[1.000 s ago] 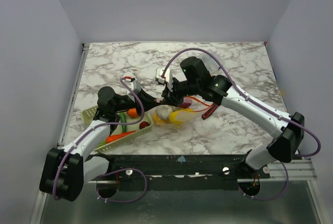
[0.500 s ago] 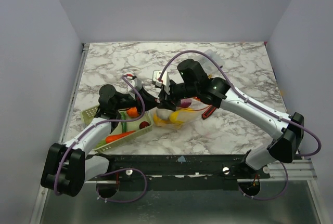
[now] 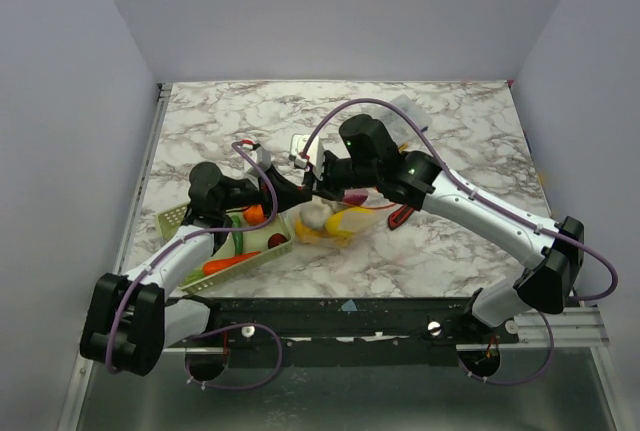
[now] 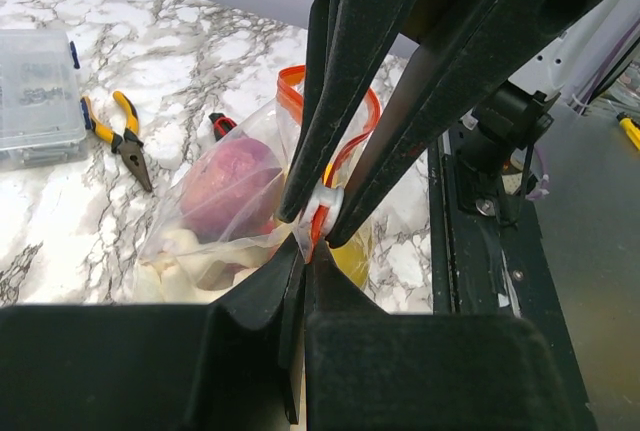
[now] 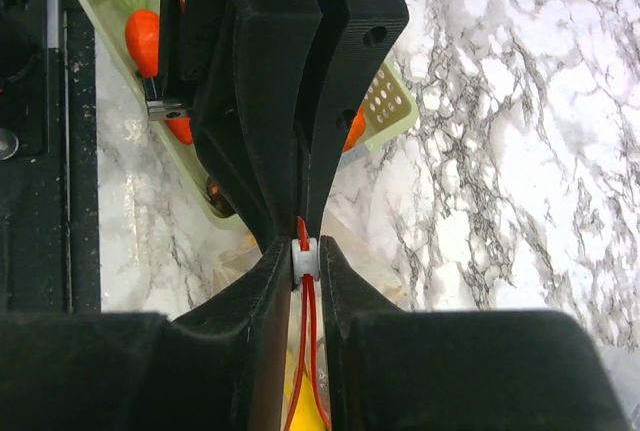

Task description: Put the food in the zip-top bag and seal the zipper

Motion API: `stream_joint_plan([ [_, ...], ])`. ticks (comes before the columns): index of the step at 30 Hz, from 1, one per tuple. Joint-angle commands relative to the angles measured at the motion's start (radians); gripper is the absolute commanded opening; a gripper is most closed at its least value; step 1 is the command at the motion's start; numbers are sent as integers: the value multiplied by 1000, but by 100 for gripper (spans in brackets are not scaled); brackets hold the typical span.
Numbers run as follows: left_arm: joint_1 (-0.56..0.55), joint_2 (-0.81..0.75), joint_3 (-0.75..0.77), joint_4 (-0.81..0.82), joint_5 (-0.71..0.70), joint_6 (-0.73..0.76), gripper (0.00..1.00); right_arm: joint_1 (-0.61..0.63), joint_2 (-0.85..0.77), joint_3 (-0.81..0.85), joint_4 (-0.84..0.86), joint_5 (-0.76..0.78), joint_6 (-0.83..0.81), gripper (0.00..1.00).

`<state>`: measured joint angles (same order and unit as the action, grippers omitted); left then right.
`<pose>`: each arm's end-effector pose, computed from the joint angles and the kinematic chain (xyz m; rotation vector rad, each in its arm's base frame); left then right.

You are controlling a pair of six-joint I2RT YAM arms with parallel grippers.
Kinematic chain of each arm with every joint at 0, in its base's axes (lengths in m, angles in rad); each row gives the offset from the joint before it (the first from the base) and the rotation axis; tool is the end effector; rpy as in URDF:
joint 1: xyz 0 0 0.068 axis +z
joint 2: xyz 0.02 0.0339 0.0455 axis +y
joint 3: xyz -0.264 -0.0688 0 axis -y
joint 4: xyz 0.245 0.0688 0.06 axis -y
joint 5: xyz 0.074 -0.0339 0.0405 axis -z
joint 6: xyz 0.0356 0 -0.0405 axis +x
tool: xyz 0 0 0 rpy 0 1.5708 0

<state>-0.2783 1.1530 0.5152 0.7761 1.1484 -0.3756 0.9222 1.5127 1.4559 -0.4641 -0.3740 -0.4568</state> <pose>0.2153 -0.0953 0.2693 0.9308 1.3887 -1.3171 0.1984 0.2833 0.3697 -1.5206 1.4808 0.6702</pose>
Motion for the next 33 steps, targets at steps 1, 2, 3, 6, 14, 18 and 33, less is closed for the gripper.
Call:
stream_joint_plan([
  [1, 7, 7, 16, 84, 27, -33, 0, 6, -6, 7, 9, 63, -20, 19],
  [2, 9, 10, 14, 98, 27, -44, 0, 7, -8, 5, 9, 64, -22, 17],
  [3, 10, 13, 12, 112, 29, -53, 0, 6, -9, 3, 8, 67, -23, 13],
  [6, 14, 15, 9, 125, 27, -64, 0, 6, -19, -7, 4, 69, -28, 0],
  [14, 30, 23, 5, 131, 16, -79, 0, -9, -74, -62, -13, 128, -45, 0],
  [18, 37, 29, 3, 140, 16, -88, 0, -26, -90, -91, -24, 135, -41, 0],
  [33, 122, 52, 20, 40, -65, -71, 0, -65, -327, -277, -48, 215, 37, 0],
])
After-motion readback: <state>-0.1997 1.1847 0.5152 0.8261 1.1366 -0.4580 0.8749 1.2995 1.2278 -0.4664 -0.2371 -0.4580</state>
